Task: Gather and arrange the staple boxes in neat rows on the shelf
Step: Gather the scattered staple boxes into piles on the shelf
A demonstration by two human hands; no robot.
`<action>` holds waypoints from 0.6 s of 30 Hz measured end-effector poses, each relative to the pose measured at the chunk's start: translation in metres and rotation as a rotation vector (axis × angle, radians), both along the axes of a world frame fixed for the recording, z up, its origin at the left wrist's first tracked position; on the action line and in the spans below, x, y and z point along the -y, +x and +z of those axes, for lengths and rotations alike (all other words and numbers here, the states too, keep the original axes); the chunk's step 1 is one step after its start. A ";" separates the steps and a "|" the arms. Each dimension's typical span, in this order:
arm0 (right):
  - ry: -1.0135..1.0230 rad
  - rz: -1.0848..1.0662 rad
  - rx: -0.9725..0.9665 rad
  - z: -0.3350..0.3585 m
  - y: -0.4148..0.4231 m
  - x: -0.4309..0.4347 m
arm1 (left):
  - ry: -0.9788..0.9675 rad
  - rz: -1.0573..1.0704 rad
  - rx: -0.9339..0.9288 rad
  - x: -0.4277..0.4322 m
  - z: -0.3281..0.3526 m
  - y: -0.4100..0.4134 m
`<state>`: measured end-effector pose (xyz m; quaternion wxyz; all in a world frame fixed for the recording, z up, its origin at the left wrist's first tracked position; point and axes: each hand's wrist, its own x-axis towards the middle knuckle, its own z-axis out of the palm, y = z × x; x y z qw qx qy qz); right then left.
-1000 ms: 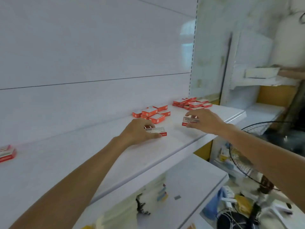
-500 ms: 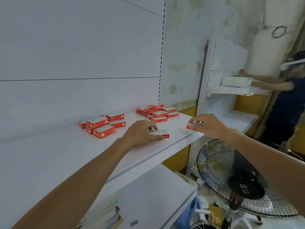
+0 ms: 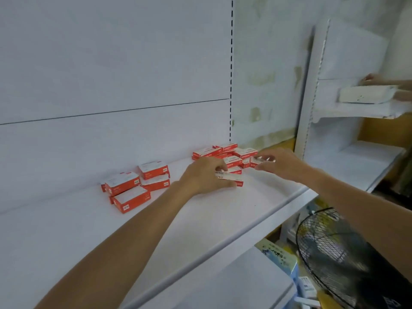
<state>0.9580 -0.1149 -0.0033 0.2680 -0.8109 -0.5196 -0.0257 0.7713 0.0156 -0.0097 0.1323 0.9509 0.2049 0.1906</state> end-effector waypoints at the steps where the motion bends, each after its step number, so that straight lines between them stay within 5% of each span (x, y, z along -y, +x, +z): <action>1: 0.001 0.019 0.005 0.001 0.006 -0.008 | 0.001 0.022 0.009 -0.004 0.002 0.005; 18: -0.075 0.422 0.136 -0.002 0.095 -0.108 | 0.032 0.480 0.119 -0.014 -0.007 0.077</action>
